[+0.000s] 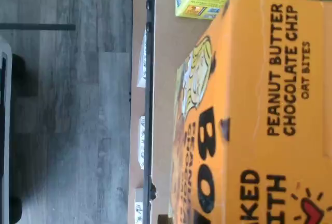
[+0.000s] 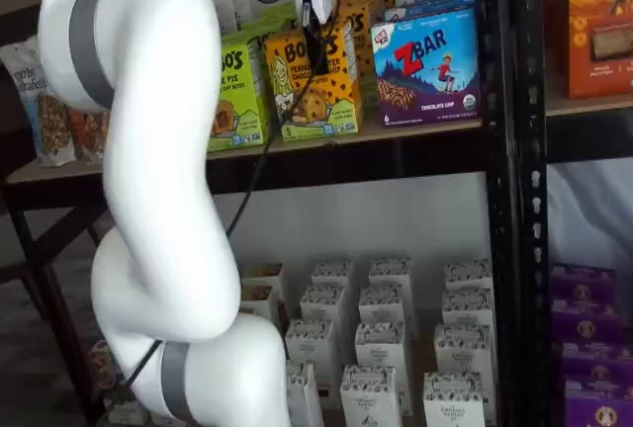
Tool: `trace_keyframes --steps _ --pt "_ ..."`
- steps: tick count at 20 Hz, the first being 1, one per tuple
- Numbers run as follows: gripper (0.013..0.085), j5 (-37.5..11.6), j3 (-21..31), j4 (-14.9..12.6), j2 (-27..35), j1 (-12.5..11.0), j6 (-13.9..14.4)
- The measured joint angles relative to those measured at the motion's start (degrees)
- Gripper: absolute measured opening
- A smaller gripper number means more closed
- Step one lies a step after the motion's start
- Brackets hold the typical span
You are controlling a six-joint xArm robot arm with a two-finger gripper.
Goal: Pick up the orange box on the top shelf, the fifth box from the left
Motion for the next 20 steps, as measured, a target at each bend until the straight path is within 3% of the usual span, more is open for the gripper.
trace_keyframes --steps 6,8,10,20 --pt "0.045 0.02 0.06 0.46 -0.03 -0.07 0.0" --pt "0.045 -0.03 0.12 0.59 -0.08 -0.12 -0.04" --pt "0.037 0.05 0.11 0.67 -0.1 -0.17 -0.07" --pt "0.037 2.68 -1.26 2.18 -0.11 -0.81 -0.3"
